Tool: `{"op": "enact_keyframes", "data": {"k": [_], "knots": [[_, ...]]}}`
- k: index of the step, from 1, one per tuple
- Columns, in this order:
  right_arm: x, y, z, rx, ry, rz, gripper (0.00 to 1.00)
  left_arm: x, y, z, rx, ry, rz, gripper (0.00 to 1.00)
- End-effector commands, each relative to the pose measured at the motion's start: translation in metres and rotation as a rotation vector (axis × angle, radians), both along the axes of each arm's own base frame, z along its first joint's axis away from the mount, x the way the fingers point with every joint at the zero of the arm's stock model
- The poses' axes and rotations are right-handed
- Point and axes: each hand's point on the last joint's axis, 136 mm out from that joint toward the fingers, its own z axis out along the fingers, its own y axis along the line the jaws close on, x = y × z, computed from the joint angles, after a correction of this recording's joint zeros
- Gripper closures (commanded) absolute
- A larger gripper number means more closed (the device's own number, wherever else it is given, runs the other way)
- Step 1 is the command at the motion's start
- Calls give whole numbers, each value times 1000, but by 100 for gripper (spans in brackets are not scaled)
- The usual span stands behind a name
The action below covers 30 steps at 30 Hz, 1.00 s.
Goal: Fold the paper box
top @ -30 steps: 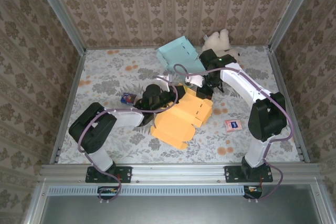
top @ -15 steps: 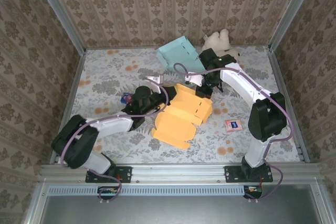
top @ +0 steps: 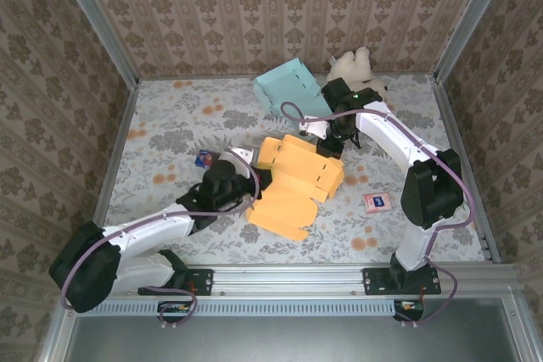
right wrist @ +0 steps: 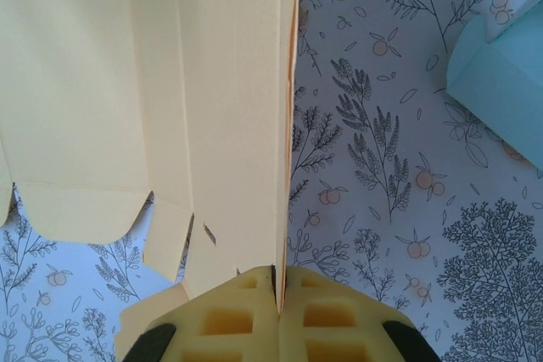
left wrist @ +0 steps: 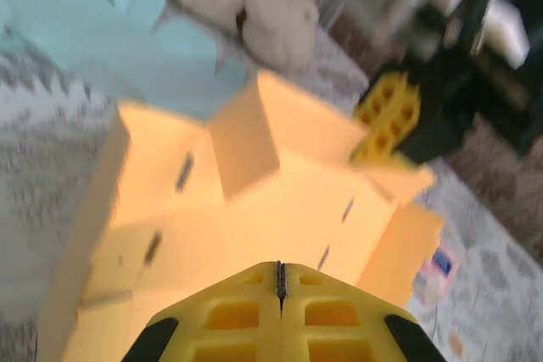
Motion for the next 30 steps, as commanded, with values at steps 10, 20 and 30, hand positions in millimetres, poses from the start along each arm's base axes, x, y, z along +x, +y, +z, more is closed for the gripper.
{"op": "enact_keyframes", "data": {"k": [10,20,30], "knots": [[1,-2,5,3,-15,-16,100,46,3,-44,117,69,113,100],[3,-4,1,-14,-14,-18,100,75,25,-56,88,108,225,100],[3,-5,-3,-24,-5,-19,100,83,38,-63,82,134,270,100]]}}
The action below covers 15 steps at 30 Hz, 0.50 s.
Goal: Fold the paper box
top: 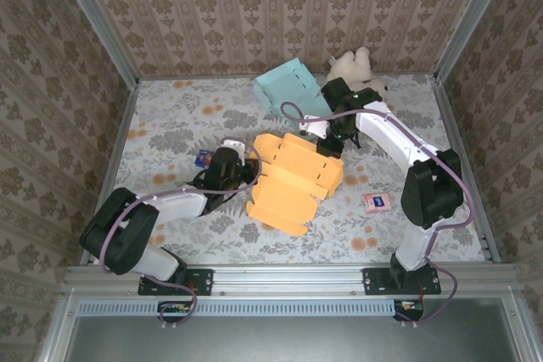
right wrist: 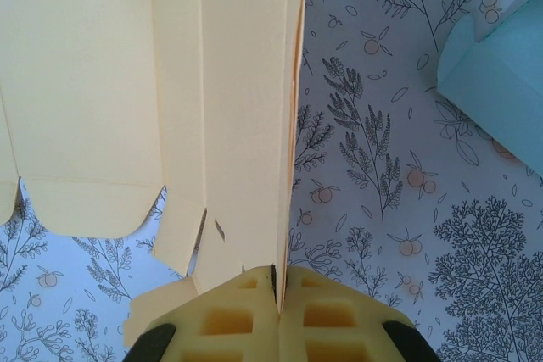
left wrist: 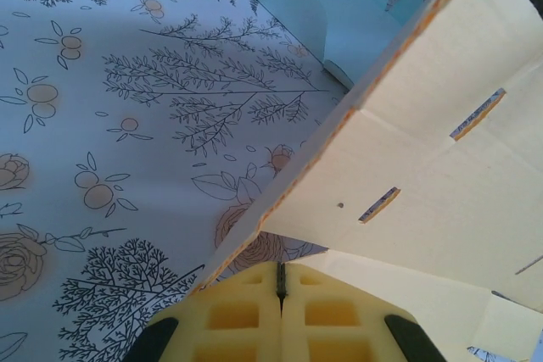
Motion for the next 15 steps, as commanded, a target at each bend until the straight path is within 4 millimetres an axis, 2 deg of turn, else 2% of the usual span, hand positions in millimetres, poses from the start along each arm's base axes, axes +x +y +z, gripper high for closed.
{"op": "enact_keyframes", "data": {"k": [1,4,8,15], "knots": [[0,-4,-3,-17,7,-15,100,5,-5,6,-41,-6,0,100],[0,-4,-4,-20,9,-15,100,4,-10,5,-55,9,-18,97],[1,-4,-4,-22,7,-16,100,5,-10,2,-50,16,-15,88],[1,-5,-4,-25,6,-17,100,0,-21,6,-86,30,-52,87]]}}
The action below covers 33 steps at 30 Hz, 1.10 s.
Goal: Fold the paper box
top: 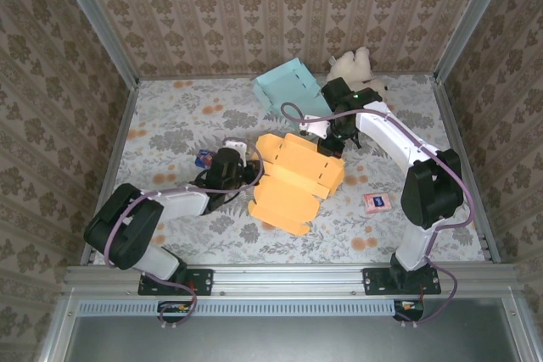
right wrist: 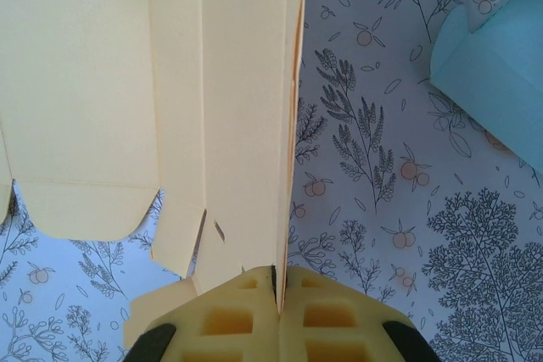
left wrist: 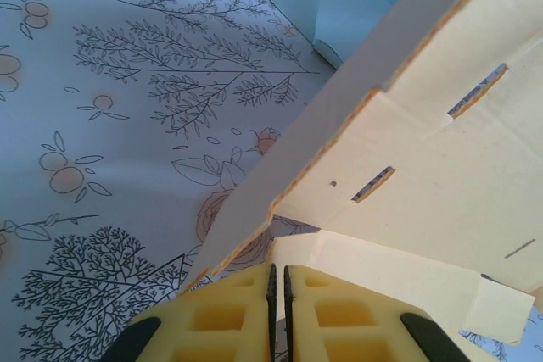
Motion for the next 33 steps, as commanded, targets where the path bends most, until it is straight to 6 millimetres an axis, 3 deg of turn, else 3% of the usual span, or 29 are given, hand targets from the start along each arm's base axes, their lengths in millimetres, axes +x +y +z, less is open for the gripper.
{"op": "enact_keyframes", "data": {"k": [1,5,12,15,21,26,33], "knots": [[0,-2,-4,-5,16,-13,100,3,-15,15,-65,-11,-33,87],[0,-2,-4,-8,13,-17,100,-1,-24,18,-59,-13,-61,86],[0,-2,-3,-7,10,-16,100,3,-16,18,-17,-22,-27,80],[-1,-3,-4,-12,13,-18,100,5,-5,18,26,-32,9,72],[0,-4,-6,-17,16,-19,100,8,14,17,76,-37,55,70],[0,-4,-7,-23,18,-20,100,11,11,11,80,-23,47,69],[0,-4,-7,-23,19,-20,100,11,-13,9,4,6,-21,70]]}}
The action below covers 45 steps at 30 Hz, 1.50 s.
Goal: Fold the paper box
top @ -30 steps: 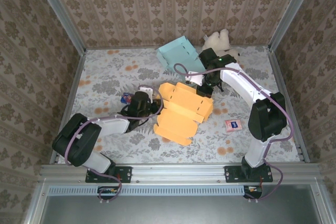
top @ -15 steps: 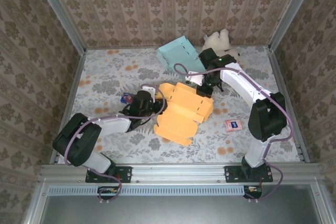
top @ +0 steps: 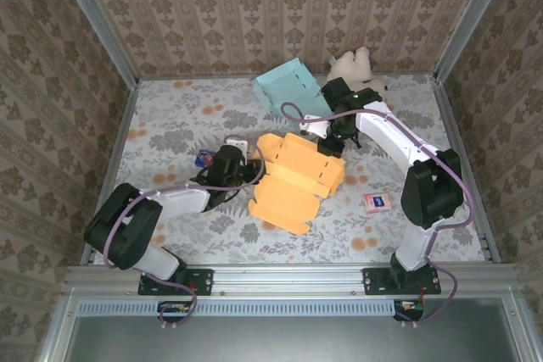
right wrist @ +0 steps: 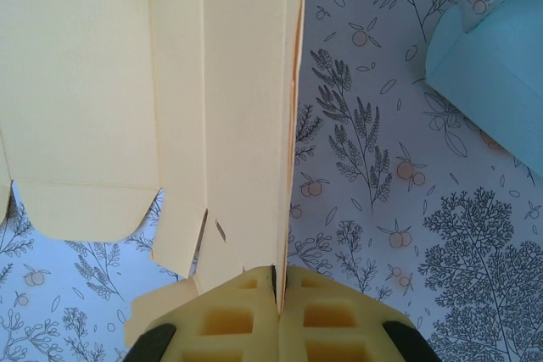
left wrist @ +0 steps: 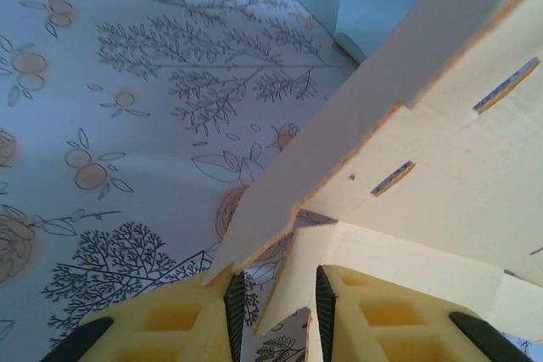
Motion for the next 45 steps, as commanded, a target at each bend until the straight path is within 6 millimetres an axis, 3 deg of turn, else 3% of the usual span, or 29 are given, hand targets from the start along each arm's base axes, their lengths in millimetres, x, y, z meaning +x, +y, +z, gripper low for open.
{"op": "enact_keyframes", "data": {"k": [1,5,12,18,23,29,34,40,42,45], "knots": [[-2,-3,-7,-19,25,-16,100,8,-19,15,-62,-19,-39,69],[-2,-3,-8,-19,27,-15,100,8,-28,17,-83,-13,-58,74],[-1,-3,-10,-27,29,-16,100,3,-54,38,-129,-38,-114,80],[-2,-2,-11,-26,30,-14,100,-5,-79,30,-126,-18,-163,80],[-2,-2,-11,-28,31,-14,100,-4,-88,19,-162,21,-169,73],[-1,-1,-17,-40,40,-13,100,-6,-98,21,-249,33,-190,63],[2,-4,-18,-55,26,-20,100,-9,-94,25,-304,19,-199,53],[12,-8,-12,-62,-71,-35,100,-10,-59,19,-253,-2,-148,52],[17,-10,-10,-70,-116,-35,100,-16,-50,21,-217,-30,-154,50],[22,-10,-8,-71,-204,-12,100,-37,-46,40,-169,-146,-210,49]]}}
